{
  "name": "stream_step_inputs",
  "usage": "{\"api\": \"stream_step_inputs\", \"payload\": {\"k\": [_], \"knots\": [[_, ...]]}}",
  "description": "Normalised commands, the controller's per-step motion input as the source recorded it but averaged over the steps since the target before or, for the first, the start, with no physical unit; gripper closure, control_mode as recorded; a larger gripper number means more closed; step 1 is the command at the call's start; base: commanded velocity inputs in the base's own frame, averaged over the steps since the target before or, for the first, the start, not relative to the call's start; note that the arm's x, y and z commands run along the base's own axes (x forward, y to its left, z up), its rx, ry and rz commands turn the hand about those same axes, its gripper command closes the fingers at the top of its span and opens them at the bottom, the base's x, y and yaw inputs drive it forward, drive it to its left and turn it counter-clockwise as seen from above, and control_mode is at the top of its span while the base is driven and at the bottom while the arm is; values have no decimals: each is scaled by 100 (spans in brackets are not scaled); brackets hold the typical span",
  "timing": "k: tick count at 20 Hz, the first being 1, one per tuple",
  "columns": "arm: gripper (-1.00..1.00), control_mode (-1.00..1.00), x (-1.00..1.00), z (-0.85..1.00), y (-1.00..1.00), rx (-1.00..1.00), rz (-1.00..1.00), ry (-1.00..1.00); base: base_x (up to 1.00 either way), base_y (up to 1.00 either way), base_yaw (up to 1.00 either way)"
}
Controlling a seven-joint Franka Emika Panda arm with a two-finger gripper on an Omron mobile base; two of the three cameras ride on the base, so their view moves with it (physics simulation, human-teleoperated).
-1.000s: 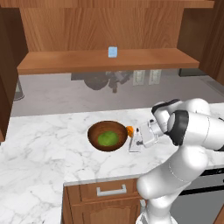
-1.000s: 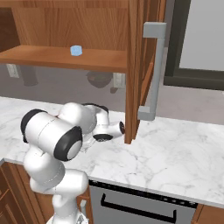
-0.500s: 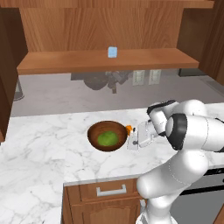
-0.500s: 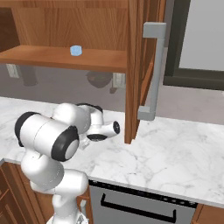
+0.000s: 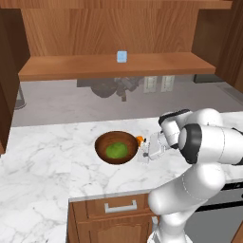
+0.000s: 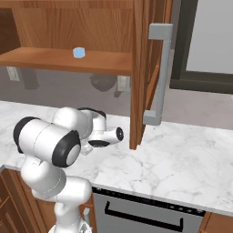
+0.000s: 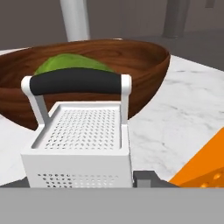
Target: Pick the cheese from the fridge and the cheese grater from the cabinet and place them next to the salad bowl.
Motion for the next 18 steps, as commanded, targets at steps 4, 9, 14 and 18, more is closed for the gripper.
{"api": "stream_step_inputs", "payload": {"k": [4,9,14,18], "knots": [[-100,-100,-1,-8,-2,0,-1,0,0,0,0],[-100,-100,-4,0,-4,0,-2,0,0,0,0],[-100,-100,-13,8,-1,-1,-5,3,0,0,0],[-100,-100,-17,10,0,-4,-9,10,0,0,0]]}}
